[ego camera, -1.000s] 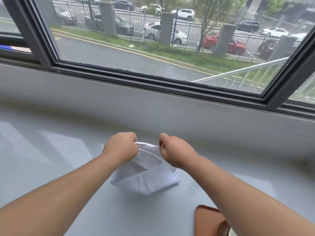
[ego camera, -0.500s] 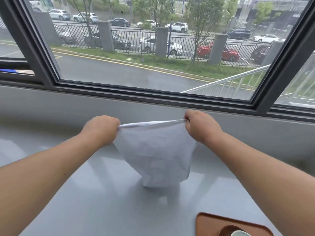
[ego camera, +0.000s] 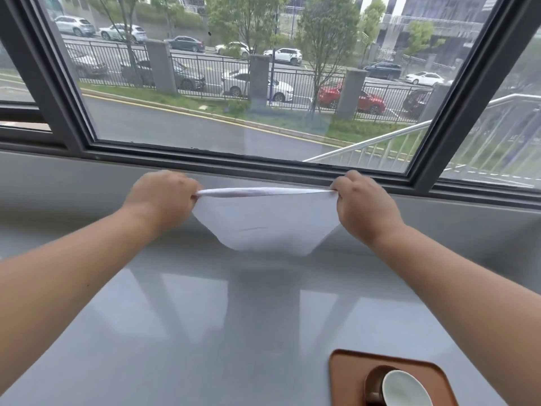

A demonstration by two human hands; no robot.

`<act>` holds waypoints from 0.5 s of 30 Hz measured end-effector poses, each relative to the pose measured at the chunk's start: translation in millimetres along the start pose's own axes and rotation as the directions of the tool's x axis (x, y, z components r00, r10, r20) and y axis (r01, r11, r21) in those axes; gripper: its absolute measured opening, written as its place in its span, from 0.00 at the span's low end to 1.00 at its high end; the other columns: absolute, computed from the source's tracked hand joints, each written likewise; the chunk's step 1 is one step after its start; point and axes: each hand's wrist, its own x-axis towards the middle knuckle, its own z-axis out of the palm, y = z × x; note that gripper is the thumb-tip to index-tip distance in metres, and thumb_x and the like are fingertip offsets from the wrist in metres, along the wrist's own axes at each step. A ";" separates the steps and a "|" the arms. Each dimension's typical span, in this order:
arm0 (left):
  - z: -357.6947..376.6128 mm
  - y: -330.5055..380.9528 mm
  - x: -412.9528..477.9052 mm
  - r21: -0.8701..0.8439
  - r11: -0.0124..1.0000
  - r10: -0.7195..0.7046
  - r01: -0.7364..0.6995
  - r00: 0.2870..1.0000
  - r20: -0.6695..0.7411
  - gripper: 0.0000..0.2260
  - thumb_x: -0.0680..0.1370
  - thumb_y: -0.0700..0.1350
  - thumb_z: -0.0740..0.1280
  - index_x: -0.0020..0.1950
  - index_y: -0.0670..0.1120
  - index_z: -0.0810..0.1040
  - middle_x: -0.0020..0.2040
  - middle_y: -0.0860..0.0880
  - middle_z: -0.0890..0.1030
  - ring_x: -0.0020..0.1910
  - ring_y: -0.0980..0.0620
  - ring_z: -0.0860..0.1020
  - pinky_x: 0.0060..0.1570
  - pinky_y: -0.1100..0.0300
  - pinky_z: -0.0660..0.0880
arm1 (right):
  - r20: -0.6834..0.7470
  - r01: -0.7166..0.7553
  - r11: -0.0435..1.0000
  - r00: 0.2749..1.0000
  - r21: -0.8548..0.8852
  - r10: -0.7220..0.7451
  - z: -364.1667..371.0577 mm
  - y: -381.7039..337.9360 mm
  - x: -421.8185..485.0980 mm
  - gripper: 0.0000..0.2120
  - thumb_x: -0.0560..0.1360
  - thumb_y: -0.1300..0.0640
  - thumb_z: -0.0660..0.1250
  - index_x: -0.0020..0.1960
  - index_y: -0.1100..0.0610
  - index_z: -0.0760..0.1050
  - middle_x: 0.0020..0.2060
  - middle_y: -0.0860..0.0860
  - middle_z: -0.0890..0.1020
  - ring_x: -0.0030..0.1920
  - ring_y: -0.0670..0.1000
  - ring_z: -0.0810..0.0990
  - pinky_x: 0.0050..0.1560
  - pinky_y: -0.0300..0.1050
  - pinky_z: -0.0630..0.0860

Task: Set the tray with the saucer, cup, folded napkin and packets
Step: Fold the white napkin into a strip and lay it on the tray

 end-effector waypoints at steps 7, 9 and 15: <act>72.7 19.1 -97.8 0.029 0.960 0.249 -0.278 0.899 0.359 0.16 0.79 0.44 0.58 0.62 0.61 0.74 0.49 0.54 0.80 0.54 0.48 0.77 0.45 0.55 0.71 | 0.294 0.014 1.000 0.956 -0.017 -0.008 51.8 -21.4 -111.9 0.11 0.78 0.62 0.60 0.56 0.54 0.78 0.50 0.54 0.78 0.51 0.60 0.79 0.47 0.52 0.75; 96.4 29.0 -133.0 0.006 0.963 0.240 -0.270 0.867 0.437 0.12 0.79 0.44 0.58 0.56 0.57 0.77 0.48 0.54 0.78 0.53 0.49 0.74 0.46 0.54 0.72 | 0.370 -0.001 1.000 0.929 -0.001 0.001 70.7 -30.0 -148.5 0.12 0.78 0.63 0.59 0.56 0.53 0.77 0.50 0.53 0.77 0.52 0.59 0.78 0.46 0.51 0.76; 134.0 54.9 -231.9 0.148 0.954 0.125 -0.261 0.794 0.594 0.11 0.80 0.48 0.56 0.51 0.53 0.78 0.48 0.53 0.77 0.49 0.48 0.73 0.41 0.54 0.66 | 0.495 -0.007 0.999 0.869 0.042 -0.015 113.1 -44.9 -245.5 0.15 0.77 0.65 0.57 0.56 0.52 0.76 0.49 0.49 0.76 0.50 0.54 0.76 0.43 0.46 0.71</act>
